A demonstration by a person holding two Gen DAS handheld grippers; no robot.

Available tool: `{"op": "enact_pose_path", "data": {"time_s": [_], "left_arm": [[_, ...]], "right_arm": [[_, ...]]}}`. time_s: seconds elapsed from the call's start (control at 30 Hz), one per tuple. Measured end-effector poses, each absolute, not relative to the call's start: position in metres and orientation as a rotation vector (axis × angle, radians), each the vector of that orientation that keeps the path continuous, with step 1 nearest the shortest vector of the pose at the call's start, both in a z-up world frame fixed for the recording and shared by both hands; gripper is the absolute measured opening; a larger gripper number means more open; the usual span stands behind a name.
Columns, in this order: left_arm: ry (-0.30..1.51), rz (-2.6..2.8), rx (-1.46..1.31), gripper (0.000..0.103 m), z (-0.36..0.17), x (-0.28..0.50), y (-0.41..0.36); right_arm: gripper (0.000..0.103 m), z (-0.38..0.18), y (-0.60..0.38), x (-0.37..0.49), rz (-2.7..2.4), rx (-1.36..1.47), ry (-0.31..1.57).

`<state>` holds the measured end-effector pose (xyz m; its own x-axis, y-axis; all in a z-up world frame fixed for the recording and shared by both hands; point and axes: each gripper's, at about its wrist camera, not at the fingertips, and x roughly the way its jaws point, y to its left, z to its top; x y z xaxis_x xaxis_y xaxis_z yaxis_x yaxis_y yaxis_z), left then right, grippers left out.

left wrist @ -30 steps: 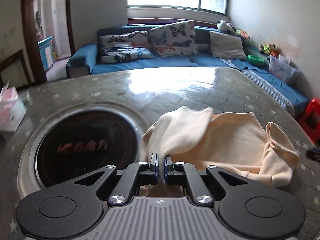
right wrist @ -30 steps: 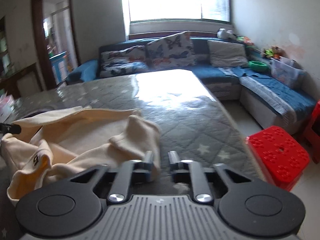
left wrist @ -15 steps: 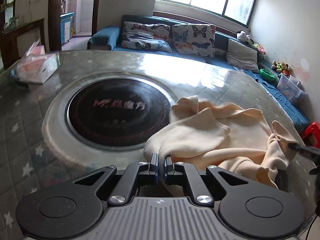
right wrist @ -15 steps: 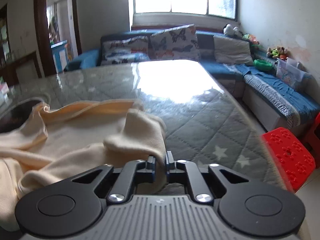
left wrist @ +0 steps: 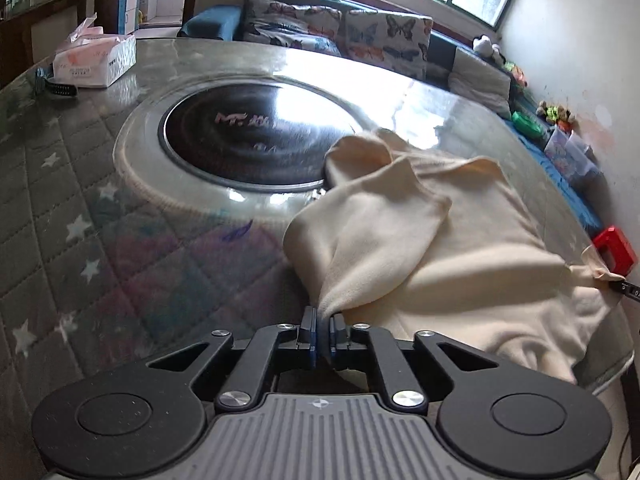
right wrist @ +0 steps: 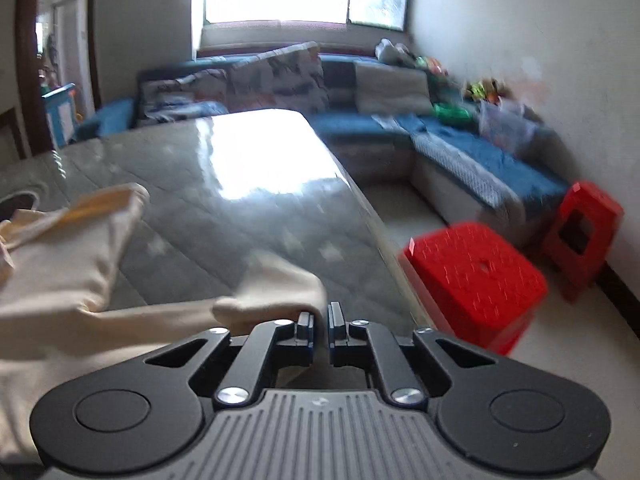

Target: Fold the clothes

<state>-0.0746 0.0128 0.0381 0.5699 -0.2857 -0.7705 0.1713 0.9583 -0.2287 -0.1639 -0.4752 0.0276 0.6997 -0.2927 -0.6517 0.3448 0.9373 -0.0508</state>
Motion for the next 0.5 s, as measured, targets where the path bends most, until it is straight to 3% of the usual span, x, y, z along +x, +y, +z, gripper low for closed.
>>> {"op": "enact_pose_path", "data": {"time_s": [0.07, 0.1, 0.17, 0.33, 0.5], "left_arm": [[0.921, -0.271, -0.121, 0.019, 0.039, -0.080, 0.015], [0.916, -0.271, -0.113, 0.023, 0.041, -0.082, 0.016], [0.899, -0.273, -0.093, 0.035, 0.046, -0.086, 0.016], [0.854, -0.312, -0.035, 0.047, 0.058, -0.091, 0.010], [0.800, -0.331, 0.013, 0.049, 0.068, -0.086, -0.004]], "right_arm": [[0.027, 0.022, -0.482, -0.171, -0.364, 0.067, 0.737], [0.030, 0.023, -0.483, -0.172, -0.365, 0.064, 0.737], [0.032, 0.030, -0.484, -0.179, -0.360, 0.057, 0.720], [0.037, 0.045, -0.474, -0.184, -0.284, 0.035, 0.707], [0.040, 0.053, -0.452, -0.174, -0.188, 0.007, 0.695]]}}
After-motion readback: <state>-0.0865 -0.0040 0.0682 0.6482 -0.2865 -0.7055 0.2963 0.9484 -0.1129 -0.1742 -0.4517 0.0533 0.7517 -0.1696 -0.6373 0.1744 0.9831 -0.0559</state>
